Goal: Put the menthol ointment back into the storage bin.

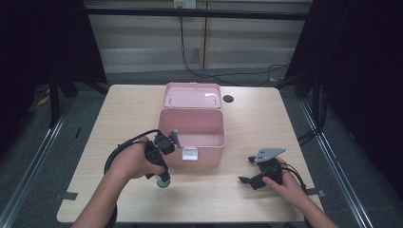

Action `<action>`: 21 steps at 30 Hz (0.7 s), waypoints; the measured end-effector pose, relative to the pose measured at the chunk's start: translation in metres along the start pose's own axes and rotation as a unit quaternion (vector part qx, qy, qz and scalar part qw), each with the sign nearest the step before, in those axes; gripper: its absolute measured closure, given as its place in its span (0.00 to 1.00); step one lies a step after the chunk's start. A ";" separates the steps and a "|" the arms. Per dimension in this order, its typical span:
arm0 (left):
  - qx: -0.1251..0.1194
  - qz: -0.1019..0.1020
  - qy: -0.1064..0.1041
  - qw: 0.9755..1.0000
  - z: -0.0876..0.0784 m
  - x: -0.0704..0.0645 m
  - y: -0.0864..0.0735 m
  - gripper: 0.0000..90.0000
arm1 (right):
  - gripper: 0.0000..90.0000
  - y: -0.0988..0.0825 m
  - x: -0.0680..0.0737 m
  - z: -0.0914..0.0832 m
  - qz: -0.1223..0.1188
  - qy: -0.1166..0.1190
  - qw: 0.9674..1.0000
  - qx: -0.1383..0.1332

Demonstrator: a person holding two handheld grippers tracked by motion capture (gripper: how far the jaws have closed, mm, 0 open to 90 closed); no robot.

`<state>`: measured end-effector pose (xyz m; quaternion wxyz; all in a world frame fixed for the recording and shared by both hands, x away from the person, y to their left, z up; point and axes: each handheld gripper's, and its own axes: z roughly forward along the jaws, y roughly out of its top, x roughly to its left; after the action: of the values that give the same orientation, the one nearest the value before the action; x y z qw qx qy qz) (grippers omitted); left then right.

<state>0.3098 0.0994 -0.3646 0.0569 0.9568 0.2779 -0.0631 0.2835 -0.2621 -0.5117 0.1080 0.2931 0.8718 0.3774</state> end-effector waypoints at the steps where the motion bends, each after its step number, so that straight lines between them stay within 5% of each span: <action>1: 0.000 -0.004 -0.002 1.000 -0.003 0.000 0.001 0.56 | 0.11 0.000 0.000 0.000 -0.001 -0.001 1.000 0.000; 21: -0.007 -0.013 -0.007 1.000 -0.051 0.001 0.027 0.56 | 0.11 0.000 0.000 0.000 0.000 0.000 1.000 0.001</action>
<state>0.3302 0.0845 -0.3128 0.0645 0.9523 0.2903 -0.0690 0.2835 -0.2622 -0.5116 0.1075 0.2930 0.8722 0.3767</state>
